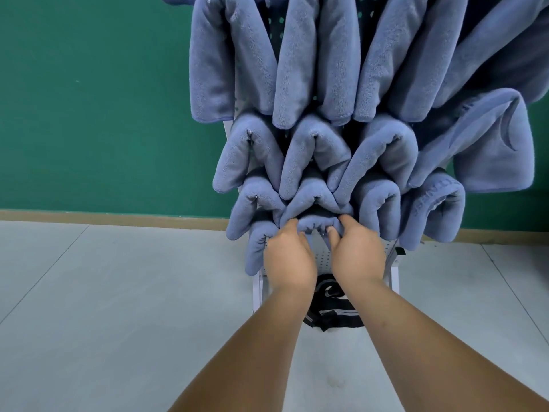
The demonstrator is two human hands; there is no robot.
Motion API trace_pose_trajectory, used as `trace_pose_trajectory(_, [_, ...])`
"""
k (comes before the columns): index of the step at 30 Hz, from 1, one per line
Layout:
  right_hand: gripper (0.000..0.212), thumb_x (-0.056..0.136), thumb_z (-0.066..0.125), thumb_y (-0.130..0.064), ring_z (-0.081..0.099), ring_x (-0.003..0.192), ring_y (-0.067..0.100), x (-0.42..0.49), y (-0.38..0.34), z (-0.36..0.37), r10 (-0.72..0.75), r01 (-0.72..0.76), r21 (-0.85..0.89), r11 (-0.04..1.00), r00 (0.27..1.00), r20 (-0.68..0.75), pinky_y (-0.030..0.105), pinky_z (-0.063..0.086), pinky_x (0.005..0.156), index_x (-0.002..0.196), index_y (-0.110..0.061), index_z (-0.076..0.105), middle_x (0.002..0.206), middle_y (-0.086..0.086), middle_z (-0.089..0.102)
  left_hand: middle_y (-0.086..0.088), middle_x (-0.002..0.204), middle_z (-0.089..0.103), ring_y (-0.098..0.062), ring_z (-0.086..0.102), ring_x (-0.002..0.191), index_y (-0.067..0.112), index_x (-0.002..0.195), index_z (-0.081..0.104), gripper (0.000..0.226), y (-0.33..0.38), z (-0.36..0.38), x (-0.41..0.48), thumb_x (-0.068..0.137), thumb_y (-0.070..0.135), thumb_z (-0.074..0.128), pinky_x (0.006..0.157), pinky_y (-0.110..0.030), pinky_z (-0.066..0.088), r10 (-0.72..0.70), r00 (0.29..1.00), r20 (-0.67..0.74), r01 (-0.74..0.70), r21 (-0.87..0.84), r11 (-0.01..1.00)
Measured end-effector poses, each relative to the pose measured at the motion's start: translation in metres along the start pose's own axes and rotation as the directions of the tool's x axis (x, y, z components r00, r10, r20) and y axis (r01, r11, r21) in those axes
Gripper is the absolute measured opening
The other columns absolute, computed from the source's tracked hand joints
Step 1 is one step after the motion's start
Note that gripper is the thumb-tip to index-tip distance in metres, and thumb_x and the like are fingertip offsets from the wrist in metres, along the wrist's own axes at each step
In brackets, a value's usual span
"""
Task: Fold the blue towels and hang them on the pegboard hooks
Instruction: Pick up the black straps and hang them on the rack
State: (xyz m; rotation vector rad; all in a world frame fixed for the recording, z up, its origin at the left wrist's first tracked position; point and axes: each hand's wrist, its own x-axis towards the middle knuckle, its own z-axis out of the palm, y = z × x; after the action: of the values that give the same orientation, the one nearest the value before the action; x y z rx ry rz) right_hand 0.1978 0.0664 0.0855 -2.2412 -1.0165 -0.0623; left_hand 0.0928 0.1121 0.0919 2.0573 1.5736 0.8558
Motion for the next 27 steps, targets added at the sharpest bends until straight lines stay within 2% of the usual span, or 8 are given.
trace_pose_trajectory(3, [0.018, 0.105, 0.054, -0.035, 0.059, 0.078, 0.029, 0.002, 0.010, 0.013, -0.021, 0.034, -0.134, 0.990, 0.995, 0.101, 0.034, 0.040, 0.060, 0.098, -0.019, 0.060, 0.083, 0.004, 0.064, -0.001, 0.084, 0.067, -0.014, 0.054, 0.073, 0.019, 0.102, 0.067, 0.009, -0.017, 0.013, 0.003, 0.103, 0.017, 0.058, 0.066, -0.031, 0.041, 0.078, 0.997, -0.006, -0.077, 0.058, 0.995])
trace_pose_trajectory(6, [0.016, 0.106, 0.053, -0.036, 0.059, 0.074, 0.025, -0.005, 0.026, 0.021, -0.091, 0.109, -0.098, 0.989, 0.981, 0.171, 0.034, 0.041, 0.059, 0.107, -0.022, 0.060, 0.082, 0.000, 0.065, 0.000, 0.088, 0.060, -0.015, 0.053, 0.084, 0.019, 0.096, 0.062, 0.015, -0.035, 0.025, 0.003, 0.107, 0.021, 0.053, 0.073, -0.026, 0.035, 0.142, 0.985, 0.093, -0.150, 0.092, 0.984])
trace_pose_trajectory(10, [0.021, 0.106, 0.055, -0.037, 0.064, 0.075, 0.020, -0.020, 0.045, 0.025, -0.139, 0.130, 0.056, 0.990, 0.971, 0.195, 0.038, 0.053, 0.063, 0.127, -0.033, 0.059, 0.082, -0.009, 0.065, 0.002, 0.079, 0.060, -0.021, 0.059, 0.074, 0.021, 0.090, 0.061, 0.024, -0.049, 0.042, -0.005, 0.106, 0.037, 0.054, 0.066, -0.040, 0.048, 0.138, 0.972, 0.192, -0.143, 0.011, 0.990])
trace_pose_trajectory(13, [0.024, 0.105, 0.054, -0.038, 0.066, 0.082, 0.019, -0.031, 0.060, 0.028, -0.130, 0.110, 0.083, 0.990, 0.947, 0.293, 0.040, 0.055, 0.066, 0.129, -0.036, 0.056, 0.088, -0.011, 0.067, 0.005, 0.075, 0.059, -0.020, 0.060, 0.072, 0.025, 0.088, 0.058, 0.025, -0.059, 0.052, -0.014, 0.106, 0.041, 0.052, 0.063, -0.037, 0.048, 0.107, 0.956, 0.274, -0.125, 0.047, 0.991])
trace_pose_trajectory(16, [0.031, 0.104, 0.055, -0.039, 0.066, 0.091, 0.019, -0.040, 0.082, 0.032, -0.091, 0.087, 0.028, 0.996, 0.911, 0.401, 0.039, 0.055, 0.072, 0.135, -0.036, 0.053, 0.099, -0.010, 0.070, 0.003, 0.093, 0.070, -0.025, 0.067, 0.093, 0.024, 0.105, 0.067, 0.021, -0.081, 0.062, -0.027, 0.103, 0.042, 0.055, 0.077, -0.038, 0.055, 0.038, 0.922, 0.386, -0.096, 0.133, 0.986])
trace_pose_trajectory(20, [0.055, 0.103, 0.056, -0.044, 0.063, 0.119, 0.026, -0.052, 0.119, 0.035, 0.077, 0.053, -0.184, 0.982, 0.773, 0.630, 0.035, 0.052, 0.090, 0.155, -0.033, 0.041, 0.130, -0.001, 0.069, 0.006, 0.141, 0.064, -0.021, 0.062, 0.126, 0.033, 0.153, 0.049, 0.062, -0.115, 0.067, -0.045, 0.097, 0.050, 0.067, 0.101, -0.040, 0.055, -0.136, 0.802, 0.582, 0.028, 0.191, 0.981])
trace_pose_trajectory(24, [0.064, 0.102, 0.058, -0.044, 0.051, 0.137, 0.025, -0.068, 0.149, 0.036, 0.111, 0.181, -0.274, 0.945, 0.608, 0.786, 0.038, 0.049, 0.108, 0.161, -0.037, 0.034, 0.153, -0.001, 0.052, 0.005, 0.153, 0.055, -0.020, 0.054, 0.137, 0.038, 0.158, 0.040, 0.070, -0.138, 0.068, -0.060, 0.096, 0.049, 0.069, 0.110, -0.039, 0.050, -0.134, 0.713, 0.688, -0.008, 0.199, 0.980])
trace_pose_trajectory(27, [0.069, 0.100, 0.059, -0.044, 0.041, 0.143, 0.027, -0.080, 0.163, 0.047, 0.130, 0.272, -0.318, 0.908, 0.538, 0.833, 0.042, 0.044, 0.114, 0.162, -0.043, 0.028, 0.160, -0.002, 0.038, 0.004, 0.158, 0.049, -0.020, 0.047, 0.144, 0.041, 0.160, 0.034, 0.072, -0.152, 0.070, -0.072, 0.097, 0.050, 0.067, 0.114, -0.040, 0.045, -0.171, 0.653, 0.738, -0.032, 0.252, 0.967])
